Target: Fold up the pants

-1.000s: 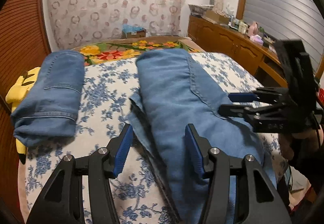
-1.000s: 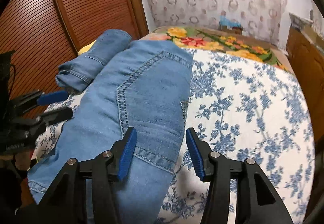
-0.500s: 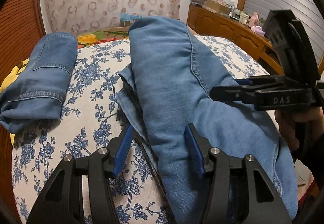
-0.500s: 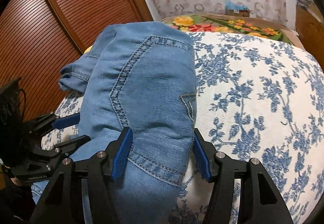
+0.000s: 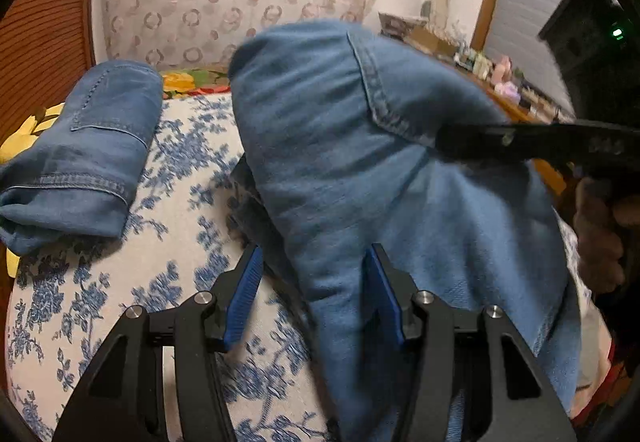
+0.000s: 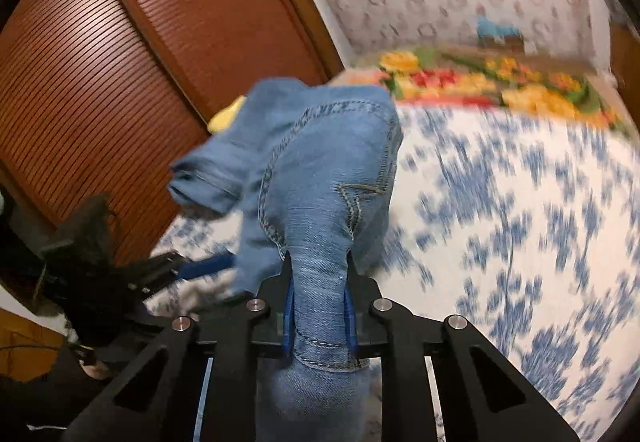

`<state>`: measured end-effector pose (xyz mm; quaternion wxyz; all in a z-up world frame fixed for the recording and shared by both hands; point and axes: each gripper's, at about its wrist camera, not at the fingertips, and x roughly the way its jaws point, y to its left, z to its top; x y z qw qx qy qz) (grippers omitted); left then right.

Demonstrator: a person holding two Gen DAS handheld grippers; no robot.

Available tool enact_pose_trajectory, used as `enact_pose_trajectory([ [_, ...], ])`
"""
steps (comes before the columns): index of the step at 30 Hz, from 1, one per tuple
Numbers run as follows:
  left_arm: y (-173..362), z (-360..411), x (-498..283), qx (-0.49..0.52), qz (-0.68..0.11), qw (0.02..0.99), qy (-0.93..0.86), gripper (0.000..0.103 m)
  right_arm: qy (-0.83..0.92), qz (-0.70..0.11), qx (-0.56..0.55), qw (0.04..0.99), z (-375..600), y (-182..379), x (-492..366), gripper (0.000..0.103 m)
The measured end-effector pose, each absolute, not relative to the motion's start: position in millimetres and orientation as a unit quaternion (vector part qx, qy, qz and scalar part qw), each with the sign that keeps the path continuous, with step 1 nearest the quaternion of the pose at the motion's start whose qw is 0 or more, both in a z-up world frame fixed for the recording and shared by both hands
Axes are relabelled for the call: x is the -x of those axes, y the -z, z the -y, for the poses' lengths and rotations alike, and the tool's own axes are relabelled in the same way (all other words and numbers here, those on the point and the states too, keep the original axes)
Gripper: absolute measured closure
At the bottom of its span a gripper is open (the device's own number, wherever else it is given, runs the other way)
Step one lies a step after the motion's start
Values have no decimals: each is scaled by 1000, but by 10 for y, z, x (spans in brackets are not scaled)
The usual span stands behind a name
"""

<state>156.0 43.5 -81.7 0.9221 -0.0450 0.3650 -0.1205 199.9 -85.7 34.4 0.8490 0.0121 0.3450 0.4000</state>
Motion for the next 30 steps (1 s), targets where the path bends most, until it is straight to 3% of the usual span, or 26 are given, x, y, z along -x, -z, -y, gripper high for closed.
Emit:
enact_pose_trajectory([
  [19,-205,-1318,-1677,106,-240,962,80,48,-441,-254,97,855,-20,-1604,-1856,85],
  [26,-847,-2034,-1491,111,-173,979,8,48,-506,-211,90,832,-652,-2052,-1889,85],
  [30,-1122,-2338,-1458,99,-148,983,-37,48,-549,-199,27,811,-983,-2161,-2045,85],
])
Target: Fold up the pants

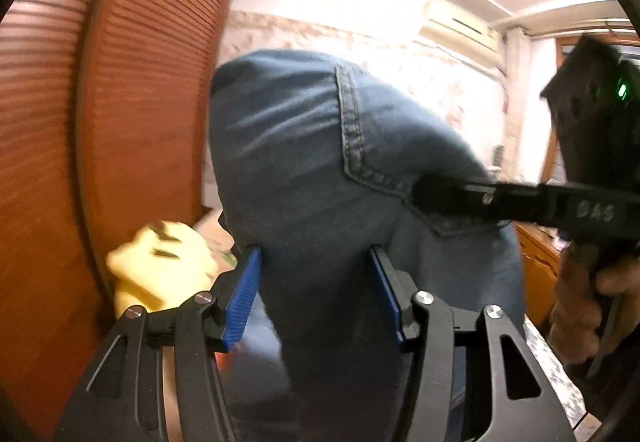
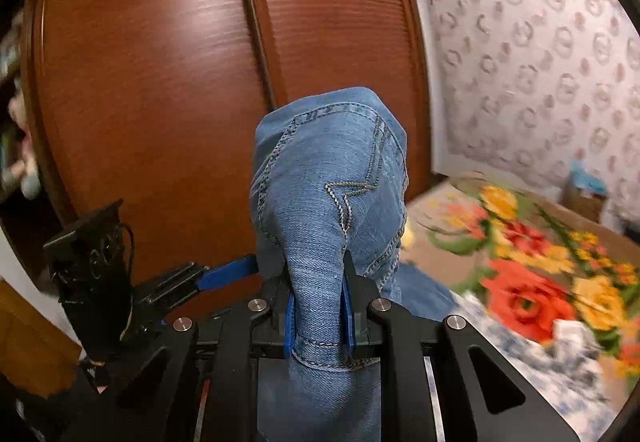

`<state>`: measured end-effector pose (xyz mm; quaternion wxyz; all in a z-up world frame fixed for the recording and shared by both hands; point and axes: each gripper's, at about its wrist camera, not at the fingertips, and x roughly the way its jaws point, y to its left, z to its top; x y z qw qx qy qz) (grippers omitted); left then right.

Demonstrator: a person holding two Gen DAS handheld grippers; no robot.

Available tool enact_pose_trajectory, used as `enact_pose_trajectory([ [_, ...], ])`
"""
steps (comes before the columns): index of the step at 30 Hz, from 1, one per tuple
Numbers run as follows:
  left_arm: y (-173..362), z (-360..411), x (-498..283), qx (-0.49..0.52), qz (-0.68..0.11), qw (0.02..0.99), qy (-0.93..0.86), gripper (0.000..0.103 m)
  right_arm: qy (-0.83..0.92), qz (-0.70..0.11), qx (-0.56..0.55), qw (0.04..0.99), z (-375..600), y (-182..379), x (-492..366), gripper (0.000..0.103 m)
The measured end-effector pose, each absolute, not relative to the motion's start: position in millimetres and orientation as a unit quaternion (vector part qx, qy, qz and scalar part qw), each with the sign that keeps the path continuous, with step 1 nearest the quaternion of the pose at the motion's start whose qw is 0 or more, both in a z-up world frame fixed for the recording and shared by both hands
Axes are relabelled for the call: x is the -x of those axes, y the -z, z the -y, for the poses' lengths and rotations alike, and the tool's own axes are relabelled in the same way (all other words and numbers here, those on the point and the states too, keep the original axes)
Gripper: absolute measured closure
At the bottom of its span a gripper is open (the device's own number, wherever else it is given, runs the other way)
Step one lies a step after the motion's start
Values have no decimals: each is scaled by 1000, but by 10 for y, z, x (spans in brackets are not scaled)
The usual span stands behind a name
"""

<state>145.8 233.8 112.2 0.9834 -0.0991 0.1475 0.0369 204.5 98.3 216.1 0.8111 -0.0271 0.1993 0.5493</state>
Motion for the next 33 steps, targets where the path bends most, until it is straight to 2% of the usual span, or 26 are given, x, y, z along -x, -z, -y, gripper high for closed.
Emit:
enact_pose_trajectory([
  [3,-1190,-2566,-1530,88,-149,983,-68,48,-563,-214,-52,796,-1115,-1944,-2347,85],
  [6,-1053,-2693,-1611,79,-181,977,-79,48,-538,-262,-119,792,-1200,-1345,-2784,85],
  [10,-435,-2730,-2046,80,-255,961,-76,48,-437,-374,-89,813,-1321,-218,-3339,84],
  [12,-131,-2647,-2163,85,-286,952,-66,48,-419,-367,-90,826,-1182,20,-3446,84],
  [17,203,-2481,-2276,83,-317,944,-48,48,-424,-368,-69,825,-1085,-102,-3535,76],
  [21,271,-2415,-2331,76,-335,938,-40,48,-403,-346,-30,846,-1124,-359,-3492,66],
  [28,443,-2405,-2258,79,-353,931,-47,48,-411,-274,27,869,-1273,-695,-3112,66],
  [33,541,-2431,-2241,78,-353,931,-52,48,-426,-288,89,853,-1656,-540,-3207,66],
])
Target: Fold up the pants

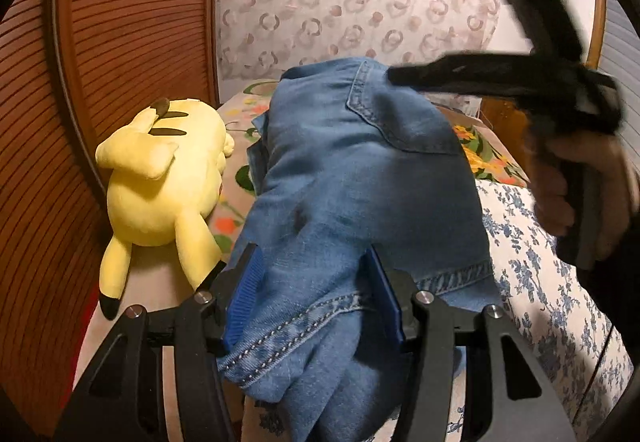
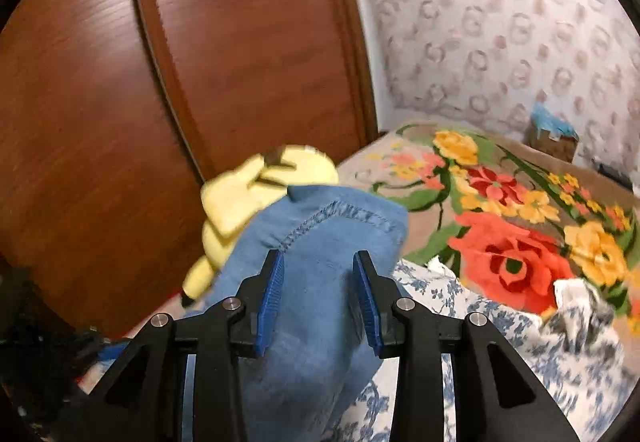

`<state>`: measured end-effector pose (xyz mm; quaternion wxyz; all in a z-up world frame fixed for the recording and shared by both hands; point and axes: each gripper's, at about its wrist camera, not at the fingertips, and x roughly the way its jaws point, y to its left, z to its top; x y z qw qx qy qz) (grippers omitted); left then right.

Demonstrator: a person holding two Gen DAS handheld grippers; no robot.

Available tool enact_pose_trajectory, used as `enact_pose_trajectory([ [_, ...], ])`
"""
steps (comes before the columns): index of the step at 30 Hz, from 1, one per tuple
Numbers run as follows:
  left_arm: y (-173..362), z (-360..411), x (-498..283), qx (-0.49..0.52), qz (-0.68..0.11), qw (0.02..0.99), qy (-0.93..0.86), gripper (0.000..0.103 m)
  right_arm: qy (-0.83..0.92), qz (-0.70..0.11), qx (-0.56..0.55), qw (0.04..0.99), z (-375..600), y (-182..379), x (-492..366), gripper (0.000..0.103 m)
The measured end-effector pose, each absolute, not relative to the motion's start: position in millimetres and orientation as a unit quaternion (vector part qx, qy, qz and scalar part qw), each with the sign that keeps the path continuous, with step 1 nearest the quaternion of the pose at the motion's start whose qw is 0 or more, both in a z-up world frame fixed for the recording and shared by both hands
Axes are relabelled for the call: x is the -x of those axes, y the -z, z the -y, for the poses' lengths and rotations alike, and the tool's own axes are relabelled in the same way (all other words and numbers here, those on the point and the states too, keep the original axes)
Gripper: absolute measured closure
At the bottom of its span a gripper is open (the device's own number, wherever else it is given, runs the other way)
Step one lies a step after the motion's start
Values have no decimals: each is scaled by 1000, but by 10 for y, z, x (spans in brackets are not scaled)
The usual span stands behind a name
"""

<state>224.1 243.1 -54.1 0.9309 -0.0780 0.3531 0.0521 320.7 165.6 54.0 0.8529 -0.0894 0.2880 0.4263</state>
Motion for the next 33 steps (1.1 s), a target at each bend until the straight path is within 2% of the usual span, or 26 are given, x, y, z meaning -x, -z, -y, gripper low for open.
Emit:
enact_pose_trajectory([
  [3,553,-2444,-2230,81,-352,931,-49,48,-392,-307,123,859,-1734,-351,-3359,66],
  [5,542,-2426,-2223,78,-349,933,-46,48,-390,-332,103,853,-1668,-245,-3455,66],
  [10,442,-2367,-2191,70,-347,934,-55,48,-389,-336,70,855,-1442,-313,-3345,66],
  [20,52,-2006,-1919,47,-309,949,-47,48,-402,-275,72,870,-462,-572,-2365,66],
  [33,-278,-1011,-1544,9,-272,962,17,48,-320,-236,43,917,1161,-738,-1106,66],
])
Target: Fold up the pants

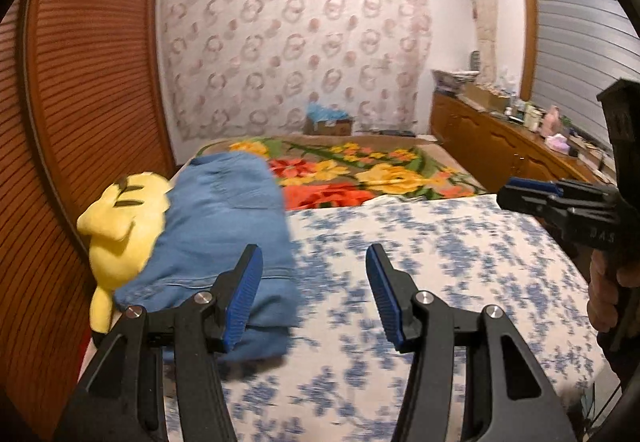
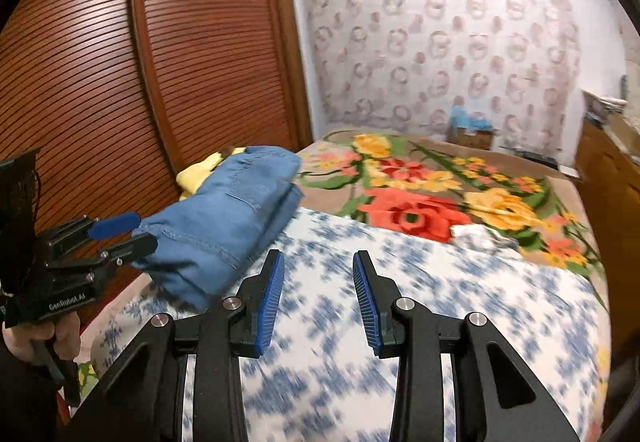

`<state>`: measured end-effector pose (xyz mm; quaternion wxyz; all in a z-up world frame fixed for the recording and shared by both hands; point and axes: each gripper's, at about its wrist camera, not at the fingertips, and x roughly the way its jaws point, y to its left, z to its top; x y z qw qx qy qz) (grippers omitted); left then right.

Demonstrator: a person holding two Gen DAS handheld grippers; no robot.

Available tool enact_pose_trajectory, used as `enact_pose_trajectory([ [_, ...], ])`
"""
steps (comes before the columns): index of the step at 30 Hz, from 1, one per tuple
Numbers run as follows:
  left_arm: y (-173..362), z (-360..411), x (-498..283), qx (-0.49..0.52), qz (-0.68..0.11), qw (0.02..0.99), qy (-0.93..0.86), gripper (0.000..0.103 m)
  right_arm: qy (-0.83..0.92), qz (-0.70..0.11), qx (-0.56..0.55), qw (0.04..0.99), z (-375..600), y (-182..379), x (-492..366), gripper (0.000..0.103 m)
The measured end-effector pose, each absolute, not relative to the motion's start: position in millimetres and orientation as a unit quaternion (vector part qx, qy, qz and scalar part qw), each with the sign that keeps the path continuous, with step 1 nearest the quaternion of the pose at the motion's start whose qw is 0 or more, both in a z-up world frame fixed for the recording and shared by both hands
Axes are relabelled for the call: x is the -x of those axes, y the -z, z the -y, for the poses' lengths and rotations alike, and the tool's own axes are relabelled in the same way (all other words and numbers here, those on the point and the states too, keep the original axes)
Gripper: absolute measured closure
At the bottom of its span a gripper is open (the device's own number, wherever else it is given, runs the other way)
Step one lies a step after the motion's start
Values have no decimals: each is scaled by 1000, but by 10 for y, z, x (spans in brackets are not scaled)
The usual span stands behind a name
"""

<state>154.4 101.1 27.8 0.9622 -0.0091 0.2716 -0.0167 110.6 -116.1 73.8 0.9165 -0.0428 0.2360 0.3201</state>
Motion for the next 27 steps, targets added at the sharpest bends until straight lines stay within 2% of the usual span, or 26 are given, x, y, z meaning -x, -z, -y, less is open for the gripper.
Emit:
enact_pose_trajectory([
  [3,-337,-784,-1449,2,-265,964,36,47,-299,-229,34,926,1466,-766,-872,66],
  [5,-376,-657,-1381,1,-259,965,45,29,-288,-223,28,931,1632,-805,-705,66],
  [7,-414,-522,-1304,-2,-249,967,54,22,-275,-215,28,937,1759,-817,-547,66],
  [14,-524,-149,-1073,-10,-236,969,71,22,-237,-196,23,951,2000,-840,-88,66],
  [19,-609,44,-928,-26,-230,971,55,22,-225,-182,21,957,1975,-846,176,53],
  [27,-658,117,-784,-5,-231,972,39,22,-198,-174,3,965,2008,-803,427,50],
])
